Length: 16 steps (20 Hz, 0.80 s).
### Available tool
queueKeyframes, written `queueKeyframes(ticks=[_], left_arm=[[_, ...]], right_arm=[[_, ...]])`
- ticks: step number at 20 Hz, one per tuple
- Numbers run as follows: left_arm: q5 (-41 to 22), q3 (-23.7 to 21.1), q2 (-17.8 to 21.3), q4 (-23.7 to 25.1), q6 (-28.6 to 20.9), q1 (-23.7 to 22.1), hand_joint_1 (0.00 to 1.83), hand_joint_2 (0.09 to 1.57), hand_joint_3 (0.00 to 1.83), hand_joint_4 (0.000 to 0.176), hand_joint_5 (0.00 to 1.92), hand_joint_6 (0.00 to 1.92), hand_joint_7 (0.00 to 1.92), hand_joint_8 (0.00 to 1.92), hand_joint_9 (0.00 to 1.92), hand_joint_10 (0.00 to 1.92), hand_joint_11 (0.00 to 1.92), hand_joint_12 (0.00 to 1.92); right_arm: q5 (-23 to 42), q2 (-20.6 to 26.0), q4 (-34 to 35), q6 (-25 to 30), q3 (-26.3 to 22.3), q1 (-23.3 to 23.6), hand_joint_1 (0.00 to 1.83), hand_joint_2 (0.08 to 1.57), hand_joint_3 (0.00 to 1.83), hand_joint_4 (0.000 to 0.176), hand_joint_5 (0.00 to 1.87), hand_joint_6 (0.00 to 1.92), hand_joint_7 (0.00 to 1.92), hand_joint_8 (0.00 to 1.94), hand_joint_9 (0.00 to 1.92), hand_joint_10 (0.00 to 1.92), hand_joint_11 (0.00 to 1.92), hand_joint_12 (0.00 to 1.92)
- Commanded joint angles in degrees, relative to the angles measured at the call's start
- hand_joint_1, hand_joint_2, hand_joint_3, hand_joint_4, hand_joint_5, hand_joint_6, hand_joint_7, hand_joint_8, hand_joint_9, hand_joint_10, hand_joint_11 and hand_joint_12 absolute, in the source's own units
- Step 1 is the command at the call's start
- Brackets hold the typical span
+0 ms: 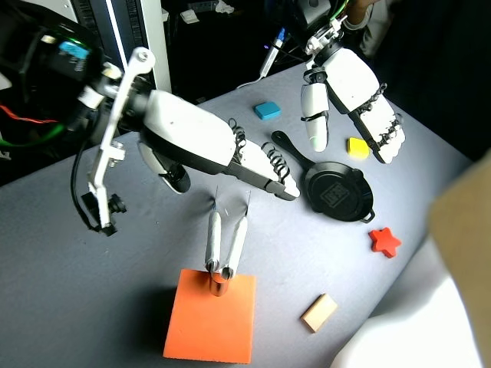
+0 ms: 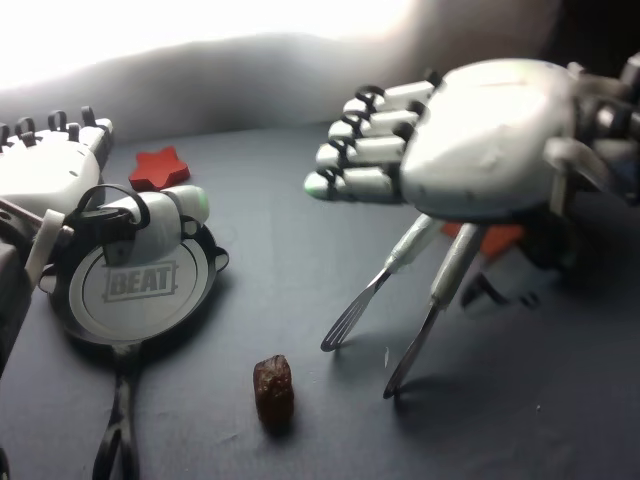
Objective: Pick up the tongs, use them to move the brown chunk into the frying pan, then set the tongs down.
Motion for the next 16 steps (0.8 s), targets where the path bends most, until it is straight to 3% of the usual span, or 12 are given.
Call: queueKeyframes(ticks=[1, 3, 7, 11, 16], left_arm=[[-1.8, 0.8, 0.1, 4.9, 0.5, -0.5, 0.00, 1.23, 0.00, 0.000, 0.02, 0.01, 0.01, 0.00, 0.01, 0.00, 0.03, 0.02], [0.9, 2.0, 0.4, 4.9, 0.9, -0.3, 0.00, 1.20, 0.00, 0.000, 0.01, 0.00, 0.02, 0.00, 0.02, 0.00, 0.04, 0.03], [0.5, 2.9, 0.5, 4.9, 0.8, -1.0, 0.00, 1.25, 0.01, 0.000, 0.00, 0.00, 0.00, 0.00, 0.00, 0.00, 0.01, 0.02], [0.5, 3.5, 0.4, 4.9, 0.8, -2.1, 0.00, 1.25, 0.00, 0.000, 0.00, 0.00, 0.00, 0.00, 0.00, 0.00, 0.00, 0.01], [-0.2, 3.5, 0.4, 4.4, 0.8, -2.0, 0.00, 1.26, 0.01, 0.000, 0.00, 0.00, 0.01, 0.00, 0.01, 0.00, 0.02, 0.02]], right_arm=[[-0.5, -0.2, -5.4, 4.4, 0.1, 1.5, 0.92, 0.84, 0.00, 0.000, 0.00, 0.00, 0.00, 0.00, 0.00, 0.00, 0.00, 0.00], [-5.2, -2.3, -7.9, 7.6, 1.2, 2.2, 0.90, 0.86, 0.00, 0.000, 0.00, 0.00, 0.00, 0.00, 0.00, 0.00, 0.00, 0.00], [-7.4, -3.9, -10.0, 7.7, 1.3, 1.7, 0.84, 0.88, 0.00, 0.000, 0.00, 0.00, 0.00, 0.00, 0.00, 0.00, 0.00, 0.00], [-6.4, -4.4, -12.3, 7.7, 1.7, 0.7, 0.83, 0.88, 0.00, 0.000, 0.00, 0.00, 0.00, 0.00, 0.00, 0.00, 0.00, 0.00], [-8.5, -7.2, -12.4, 7.7, 6.0, -0.8, 0.88, 0.85, 0.00, 0.000, 0.00, 0.00, 0.00, 0.00, 0.00, 0.00, 0.00, 0.00]])
